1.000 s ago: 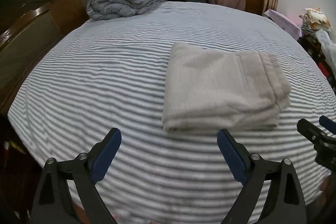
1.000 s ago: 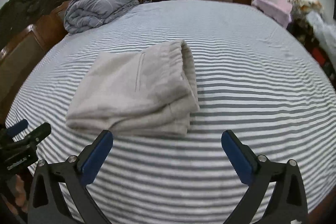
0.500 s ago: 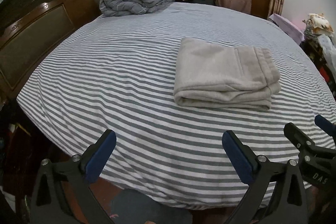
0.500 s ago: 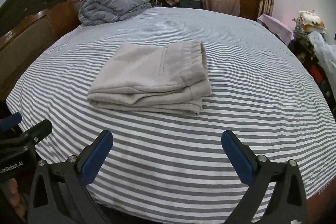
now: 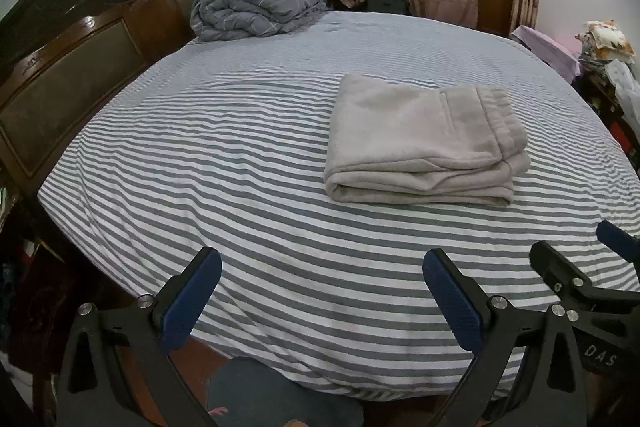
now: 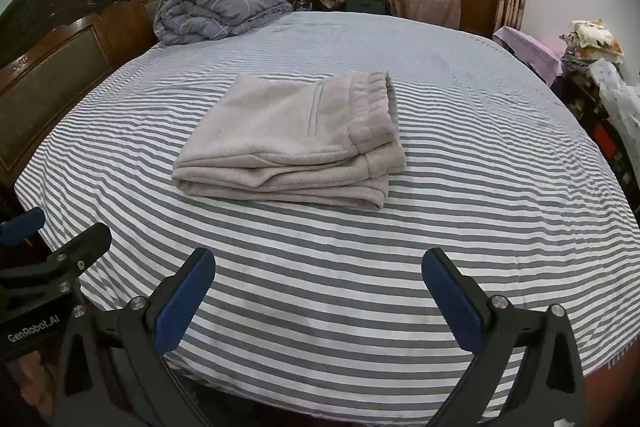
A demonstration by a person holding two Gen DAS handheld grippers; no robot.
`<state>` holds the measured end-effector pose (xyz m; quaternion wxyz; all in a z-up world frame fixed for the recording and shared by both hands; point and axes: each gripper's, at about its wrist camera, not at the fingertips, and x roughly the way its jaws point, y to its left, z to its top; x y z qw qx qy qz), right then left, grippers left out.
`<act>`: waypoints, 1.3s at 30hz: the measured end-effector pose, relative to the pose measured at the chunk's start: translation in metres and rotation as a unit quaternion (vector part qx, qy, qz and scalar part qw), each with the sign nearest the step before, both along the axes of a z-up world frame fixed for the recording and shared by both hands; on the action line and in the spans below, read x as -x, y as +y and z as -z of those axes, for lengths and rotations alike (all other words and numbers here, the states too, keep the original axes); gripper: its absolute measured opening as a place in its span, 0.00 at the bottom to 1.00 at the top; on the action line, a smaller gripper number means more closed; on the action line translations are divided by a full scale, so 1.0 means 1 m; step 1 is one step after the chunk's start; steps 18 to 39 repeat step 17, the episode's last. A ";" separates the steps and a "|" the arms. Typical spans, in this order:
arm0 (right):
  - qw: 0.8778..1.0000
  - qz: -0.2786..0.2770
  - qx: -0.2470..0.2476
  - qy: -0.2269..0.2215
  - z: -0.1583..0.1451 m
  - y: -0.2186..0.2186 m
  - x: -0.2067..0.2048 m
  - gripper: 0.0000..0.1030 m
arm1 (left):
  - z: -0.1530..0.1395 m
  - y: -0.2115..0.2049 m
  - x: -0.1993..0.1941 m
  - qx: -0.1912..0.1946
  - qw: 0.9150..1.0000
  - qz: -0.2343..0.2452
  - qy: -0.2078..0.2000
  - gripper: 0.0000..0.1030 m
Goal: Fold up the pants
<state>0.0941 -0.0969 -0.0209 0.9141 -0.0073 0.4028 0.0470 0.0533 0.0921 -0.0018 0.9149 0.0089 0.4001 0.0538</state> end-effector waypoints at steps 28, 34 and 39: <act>1.000 0.002 -0.001 0.009 0.004 0.000 0.005 1.00 | 0.000 0.003 0.002 0.004 1.000 -0.002 -0.007 0.97; 1.000 0.002 -0.001 0.009 0.004 0.000 0.005 1.00 | 0.000 0.003 0.002 0.004 1.000 -0.002 -0.007 0.97; 1.000 0.002 -0.001 0.009 0.004 0.000 0.005 1.00 | 0.000 0.003 0.002 0.004 1.000 -0.002 -0.007 0.97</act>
